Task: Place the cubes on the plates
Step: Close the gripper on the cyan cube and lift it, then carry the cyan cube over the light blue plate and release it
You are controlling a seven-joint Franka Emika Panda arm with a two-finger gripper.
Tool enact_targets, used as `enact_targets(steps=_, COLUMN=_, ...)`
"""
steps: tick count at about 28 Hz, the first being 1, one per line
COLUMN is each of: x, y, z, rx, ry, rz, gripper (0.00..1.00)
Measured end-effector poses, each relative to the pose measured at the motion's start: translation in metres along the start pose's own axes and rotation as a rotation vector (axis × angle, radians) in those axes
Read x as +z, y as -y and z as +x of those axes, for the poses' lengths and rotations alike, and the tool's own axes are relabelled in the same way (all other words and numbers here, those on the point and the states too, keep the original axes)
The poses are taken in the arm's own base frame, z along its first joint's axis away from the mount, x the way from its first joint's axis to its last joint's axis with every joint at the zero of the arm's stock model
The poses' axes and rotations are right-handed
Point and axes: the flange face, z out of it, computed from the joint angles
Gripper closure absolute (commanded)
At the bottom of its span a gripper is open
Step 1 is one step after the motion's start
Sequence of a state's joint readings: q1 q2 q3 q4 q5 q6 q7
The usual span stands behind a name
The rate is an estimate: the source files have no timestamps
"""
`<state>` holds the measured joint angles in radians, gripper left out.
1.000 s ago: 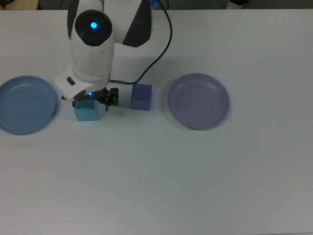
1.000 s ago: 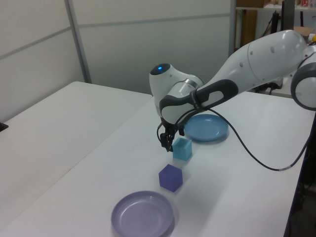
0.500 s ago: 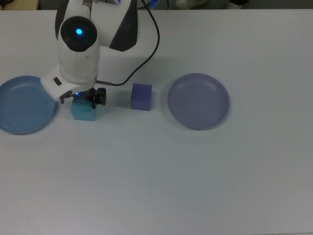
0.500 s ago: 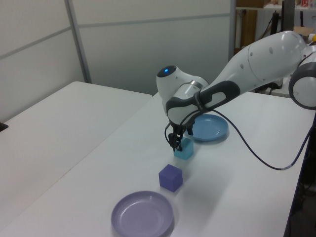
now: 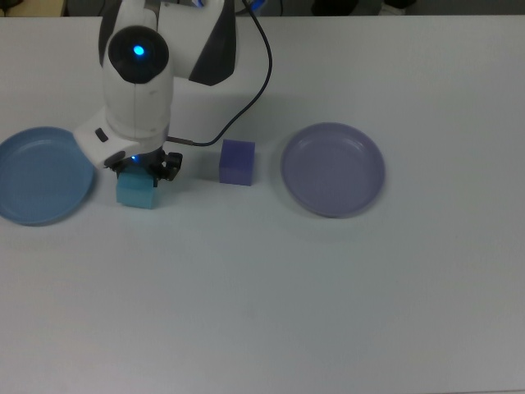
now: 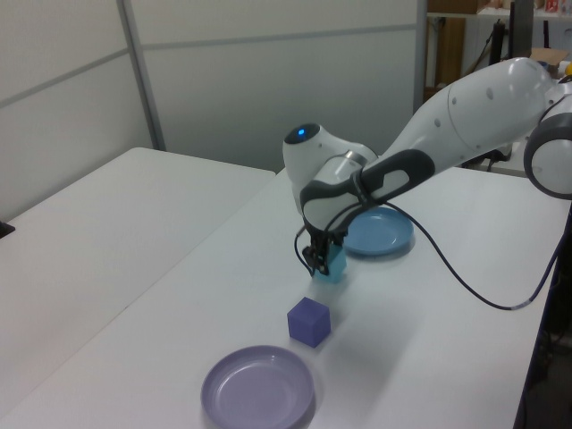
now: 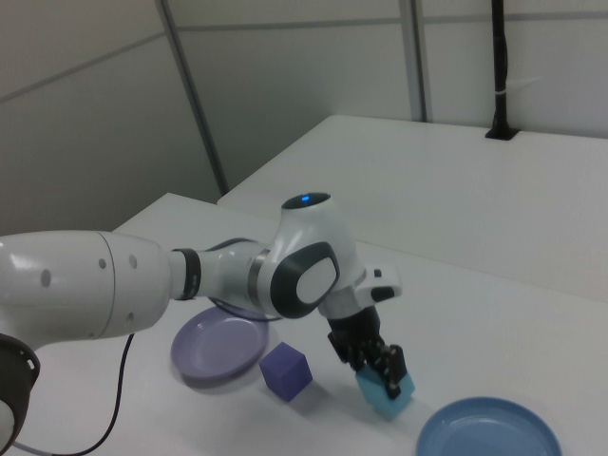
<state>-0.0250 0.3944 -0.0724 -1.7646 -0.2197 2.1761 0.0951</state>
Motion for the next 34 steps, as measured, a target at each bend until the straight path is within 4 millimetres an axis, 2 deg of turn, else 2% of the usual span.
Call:
enact_targets(steps=4, x=-0.026, y=-0.027, z=0.01, rx=0.072, ry=-0.051, rz=0.034, gripper=0.92)
enact_targets(steps=6, x=-0.033, y=-0.051, z=0.012, rx=0.094, ry=-0.066, rz=0.041, gripper=0.91)
enact_targets(steps=7, x=-0.034, y=-0.069, z=0.011, rx=0.098, ry=-0.07, rz=0.041, gripper=0.91)
enact_targets(steps=11, x=-0.022, y=-0.123, z=0.001, rx=0.093, ry=-0.052, rz=0.03, gripper=0.88)
enact_targets(steps=12, x=-0.013, y=-0.141, z=-0.004, rx=0.093, ry=-0.04, rz=0.026, gripper=0.88)
enact_targets(steps=14, x=-0.002, y=-0.161, z=-0.009, rx=0.095, ry=-0.022, rz=0.024, gripper=0.83)
enact_targets(steps=15, x=0.004, y=-0.169, z=-0.012, rx=0.096, ry=-0.013, rz=0.024, gripper=0.75)
enact_targets(steps=16, x=0.01, y=-0.175, z=-0.015, rx=0.097, ry=-0.004, rz=0.024, gripper=0.5)
enact_targets(steps=17, x=0.017, y=-0.182, z=-0.017, rx=0.099, ry=0.007, rz=0.025, gripper=0.31)
enact_targets(steps=18, x=0.021, y=-0.186, z=-0.019, rx=0.099, ry=0.013, rz=0.025, gripper=0.06)
enact_targets(steps=19, x=0.025, y=-0.188, z=-0.019, rx=0.101, ry=0.018, rz=0.026, gripper=0.0)
enact_targets(steps=23, x=0.03, y=-0.186, z=-0.019, rx=0.098, ry=0.026, rz=0.027, gripper=0.0)
enact_targets(steps=28, x=0.025, y=-0.182, z=-0.016, rx=0.096, ry=0.015, rz=0.032, gripper=0.0)
enact_targets(steps=30, x=0.018, y=-0.182, z=-0.014, rx=0.109, ry=-0.001, rz=0.047, gripper=0.0)
enact_targets(steps=34, x=-0.012, y=-0.179, z=-0.012, rx=0.133, ry=-0.041, rz=0.089, gripper=0.0)
